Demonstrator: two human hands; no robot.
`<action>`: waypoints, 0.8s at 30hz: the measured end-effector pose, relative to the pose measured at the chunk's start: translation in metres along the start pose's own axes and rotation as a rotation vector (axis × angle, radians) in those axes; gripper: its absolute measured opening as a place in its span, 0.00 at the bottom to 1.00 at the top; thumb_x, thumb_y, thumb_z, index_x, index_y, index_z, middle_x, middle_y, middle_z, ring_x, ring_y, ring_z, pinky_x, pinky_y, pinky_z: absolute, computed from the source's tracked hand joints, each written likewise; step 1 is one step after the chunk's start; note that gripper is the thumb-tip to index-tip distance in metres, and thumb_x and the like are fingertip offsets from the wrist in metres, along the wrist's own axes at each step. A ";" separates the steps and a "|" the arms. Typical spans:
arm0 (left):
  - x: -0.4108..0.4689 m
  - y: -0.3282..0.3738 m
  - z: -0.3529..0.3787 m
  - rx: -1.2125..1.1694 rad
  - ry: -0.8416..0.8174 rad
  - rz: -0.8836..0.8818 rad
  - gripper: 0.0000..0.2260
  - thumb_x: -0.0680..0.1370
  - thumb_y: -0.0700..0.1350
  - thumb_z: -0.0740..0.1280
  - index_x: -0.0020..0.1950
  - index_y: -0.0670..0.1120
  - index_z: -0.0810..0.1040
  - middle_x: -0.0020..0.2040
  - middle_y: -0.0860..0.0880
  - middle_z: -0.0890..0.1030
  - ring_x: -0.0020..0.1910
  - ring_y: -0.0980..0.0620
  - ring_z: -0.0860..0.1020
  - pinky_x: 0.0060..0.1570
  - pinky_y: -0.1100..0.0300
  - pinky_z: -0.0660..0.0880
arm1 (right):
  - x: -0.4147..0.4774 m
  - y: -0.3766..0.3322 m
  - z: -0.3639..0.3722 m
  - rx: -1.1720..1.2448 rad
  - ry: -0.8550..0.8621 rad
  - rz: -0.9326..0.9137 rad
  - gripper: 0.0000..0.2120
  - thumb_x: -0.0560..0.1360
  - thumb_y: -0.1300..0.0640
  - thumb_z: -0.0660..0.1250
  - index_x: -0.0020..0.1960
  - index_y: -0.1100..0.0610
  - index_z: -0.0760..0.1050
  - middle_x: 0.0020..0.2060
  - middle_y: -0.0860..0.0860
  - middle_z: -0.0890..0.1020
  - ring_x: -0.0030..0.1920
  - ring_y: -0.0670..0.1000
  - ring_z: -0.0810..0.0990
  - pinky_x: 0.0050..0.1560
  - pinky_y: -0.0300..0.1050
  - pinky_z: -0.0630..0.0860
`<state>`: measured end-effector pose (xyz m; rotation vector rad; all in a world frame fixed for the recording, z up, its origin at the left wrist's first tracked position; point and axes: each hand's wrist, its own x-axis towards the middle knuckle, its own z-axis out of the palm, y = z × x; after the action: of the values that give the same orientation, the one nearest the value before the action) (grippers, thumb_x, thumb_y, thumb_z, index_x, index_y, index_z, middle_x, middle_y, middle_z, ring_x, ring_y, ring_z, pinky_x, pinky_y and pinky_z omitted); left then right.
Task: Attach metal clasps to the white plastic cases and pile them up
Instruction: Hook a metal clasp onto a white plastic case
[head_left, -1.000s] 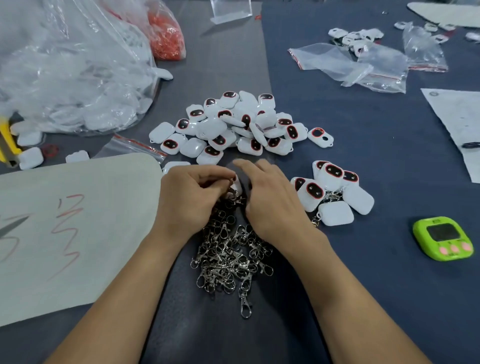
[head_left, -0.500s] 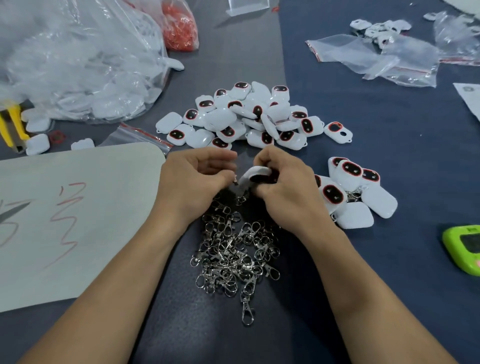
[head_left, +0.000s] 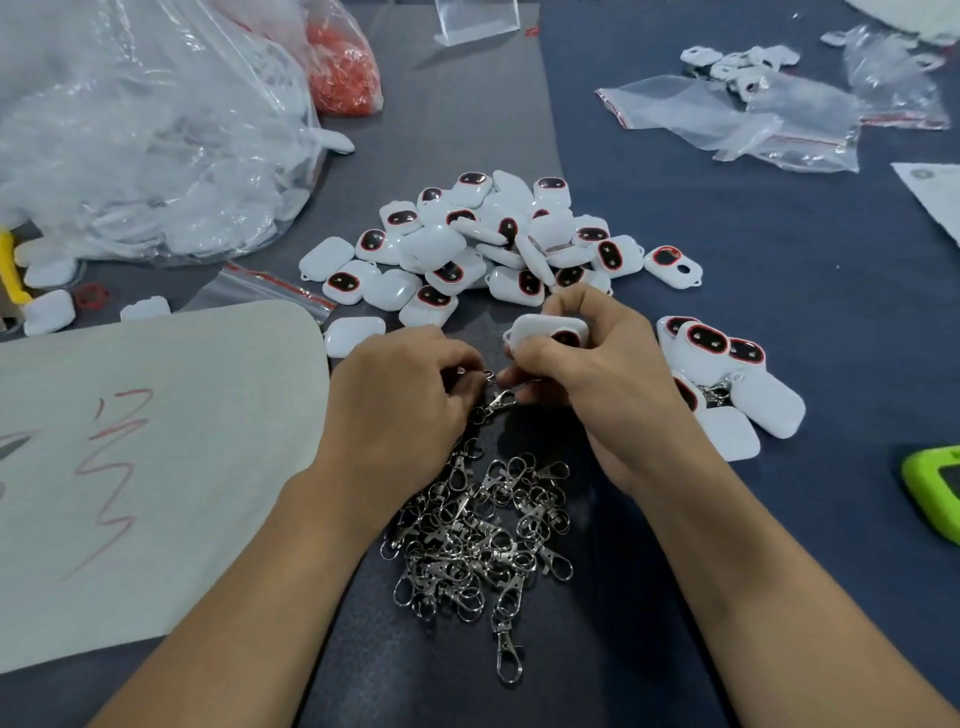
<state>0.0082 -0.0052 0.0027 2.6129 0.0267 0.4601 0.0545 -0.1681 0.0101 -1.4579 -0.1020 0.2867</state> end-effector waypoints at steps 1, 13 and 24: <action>0.000 0.000 0.000 0.015 0.015 0.002 0.03 0.74 0.49 0.75 0.47 0.55 0.86 0.42 0.56 0.83 0.43 0.52 0.79 0.42 0.56 0.74 | 0.000 0.000 0.001 -0.011 0.007 0.001 0.10 0.72 0.69 0.72 0.44 0.57 0.74 0.39 0.57 0.81 0.36 0.55 0.86 0.34 0.44 0.79; 0.009 0.001 0.000 -0.017 -0.012 0.116 0.03 0.74 0.48 0.76 0.48 0.54 0.88 0.39 0.53 0.82 0.40 0.50 0.77 0.48 0.57 0.65 | -0.003 -0.002 0.004 -0.079 0.053 -0.027 0.09 0.71 0.70 0.70 0.38 0.58 0.81 0.37 0.62 0.84 0.35 0.54 0.83 0.37 0.43 0.79; 0.009 0.007 0.006 -0.623 0.065 -0.191 0.07 0.72 0.44 0.78 0.40 0.57 0.86 0.36 0.60 0.85 0.36 0.61 0.81 0.38 0.70 0.74 | -0.003 0.000 -0.001 -0.184 0.049 -0.099 0.03 0.70 0.59 0.77 0.42 0.52 0.87 0.32 0.50 0.84 0.31 0.49 0.81 0.35 0.40 0.76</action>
<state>0.0183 -0.0128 0.0040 1.9628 0.1314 0.4050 0.0515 -0.1698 0.0107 -1.6355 -0.1633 0.1638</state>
